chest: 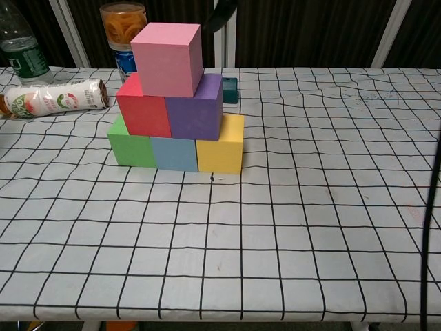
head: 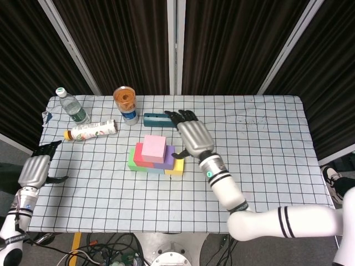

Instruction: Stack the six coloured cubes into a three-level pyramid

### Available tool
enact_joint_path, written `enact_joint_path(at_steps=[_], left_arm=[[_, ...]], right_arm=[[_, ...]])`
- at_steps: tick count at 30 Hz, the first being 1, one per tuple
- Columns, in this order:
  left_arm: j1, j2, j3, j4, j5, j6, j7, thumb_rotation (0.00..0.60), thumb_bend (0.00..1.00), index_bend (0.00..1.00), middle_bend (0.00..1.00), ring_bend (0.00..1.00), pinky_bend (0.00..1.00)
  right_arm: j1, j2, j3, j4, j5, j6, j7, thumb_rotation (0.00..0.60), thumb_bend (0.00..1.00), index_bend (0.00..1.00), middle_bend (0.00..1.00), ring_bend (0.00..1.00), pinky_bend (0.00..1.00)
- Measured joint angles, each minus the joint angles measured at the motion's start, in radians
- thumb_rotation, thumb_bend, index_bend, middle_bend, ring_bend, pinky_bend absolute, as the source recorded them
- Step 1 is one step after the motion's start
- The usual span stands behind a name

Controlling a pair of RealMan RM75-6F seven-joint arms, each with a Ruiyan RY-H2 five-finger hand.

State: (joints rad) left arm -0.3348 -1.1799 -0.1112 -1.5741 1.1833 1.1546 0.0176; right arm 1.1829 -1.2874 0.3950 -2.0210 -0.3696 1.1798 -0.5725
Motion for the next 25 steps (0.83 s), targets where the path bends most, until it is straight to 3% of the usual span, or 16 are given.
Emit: enact_joint_path(at_steps=[4, 8, 12, 15, 21, 25], left_arm=[[0.029, -0.010, 0.000, 0.027, 0.025, 0.066, -0.011, 0.600, 0.09, 0.08, 0.07, 0.08, 0.08], [0.056, -0.019, 0.006, 0.045, 0.062, 0.131, -0.013, 0.600, 0.09, 0.08, 0.07, 0.08, 0.08], [0.095, -0.041, 0.020, 0.064, 0.112, 0.226, 0.017, 0.600, 0.09, 0.08, 0.07, 0.08, 0.08], [0.132, -0.053, 0.043, 0.063, 0.153, 0.277, 0.046, 0.600, 0.09, 0.08, 0.07, 0.08, 0.08], [0.191, -0.076, 0.076, 0.044, 0.181, 0.349, 0.096, 0.600, 0.09, 0.08, 0.07, 0.08, 0.07], [0.229, -0.104, 0.091, 0.040, 0.200, 0.404, 0.140, 0.600, 0.09, 0.08, 0.07, 0.08, 0.06]], right_arm=[[-0.148, 0.078, -0.071, -0.026, -0.208, 0.018, 0.121, 0.600, 0.16, 0.00, 0.14, 0.00, 0.00], [-0.314, 0.146, -0.168, -0.002, -0.473, 0.040, 0.303, 0.600, 0.16, 0.00, 0.14, 0.00, 0.00], [-0.518, 0.183, -0.283, 0.106, -0.770, 0.118, 0.538, 0.600, 0.16, 0.00, 0.12, 0.00, 0.00], [-0.671, 0.184, -0.360, 0.235, -0.924, 0.205, 0.684, 0.600, 0.16, 0.00, 0.10, 0.00, 0.00], [-0.871, 0.135, -0.461, 0.455, -1.070, 0.370, 0.843, 0.600, 0.16, 0.00, 0.08, 0.00, 0.00], [-0.943, 0.094, -0.486, 0.513, -1.119, 0.422, 0.878, 0.600, 0.16, 0.00, 0.08, 0.00, 0.00]])
